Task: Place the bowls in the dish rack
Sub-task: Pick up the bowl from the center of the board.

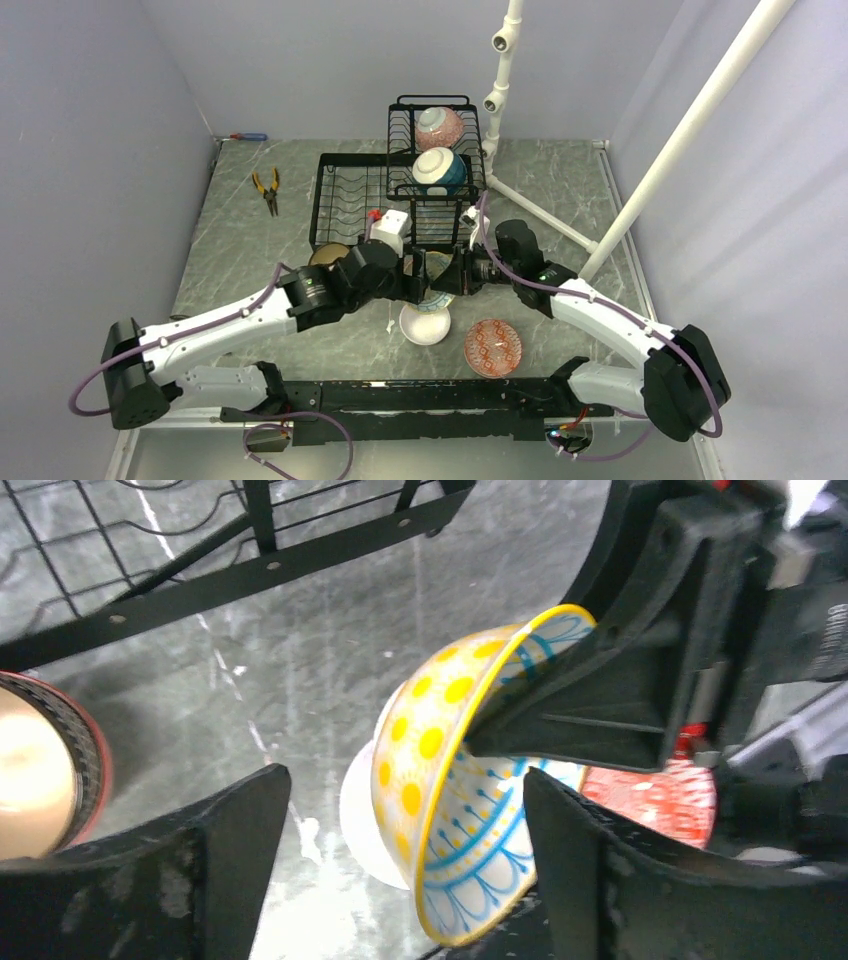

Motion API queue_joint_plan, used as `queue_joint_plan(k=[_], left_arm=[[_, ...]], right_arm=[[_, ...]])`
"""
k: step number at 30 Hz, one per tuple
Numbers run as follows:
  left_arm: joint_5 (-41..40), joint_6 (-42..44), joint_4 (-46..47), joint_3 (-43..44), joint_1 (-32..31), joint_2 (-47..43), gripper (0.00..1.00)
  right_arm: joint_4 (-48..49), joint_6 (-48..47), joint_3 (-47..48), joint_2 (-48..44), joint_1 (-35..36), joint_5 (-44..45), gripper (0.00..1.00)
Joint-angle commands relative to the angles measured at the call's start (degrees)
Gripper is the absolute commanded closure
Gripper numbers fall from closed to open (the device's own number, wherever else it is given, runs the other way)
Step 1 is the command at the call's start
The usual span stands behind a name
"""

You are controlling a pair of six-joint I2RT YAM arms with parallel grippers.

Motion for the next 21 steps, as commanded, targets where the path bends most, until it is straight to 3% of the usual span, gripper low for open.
queue_joint_plan(k=[1,6,11,21], left_arm=[[4.26,-3.91,3.42,-1.77,-0.01,-4.93,0.06],[14.39,-6.2,6.48,-5.21,3.17,-8.05,0.06],[31.06,-9.56,15.1,-11.28,9.01,-10.74,0.06],[40.91,-10.52,24.43,-13.55,9.84,-8.7,0.06]], right_arm=[[-0.13,-4.99,2.9,-3.42,-0.25,2.15,1.0],[0.25,-7.17,2.62,-4.93,-0.23,0.74,1.0],[0.41,-8.84,2.82,-6.83,-0.23,-1.71,1.0],[0.43,-10.51,3.23,-7.4,-0.22,-7.25,1.0]])
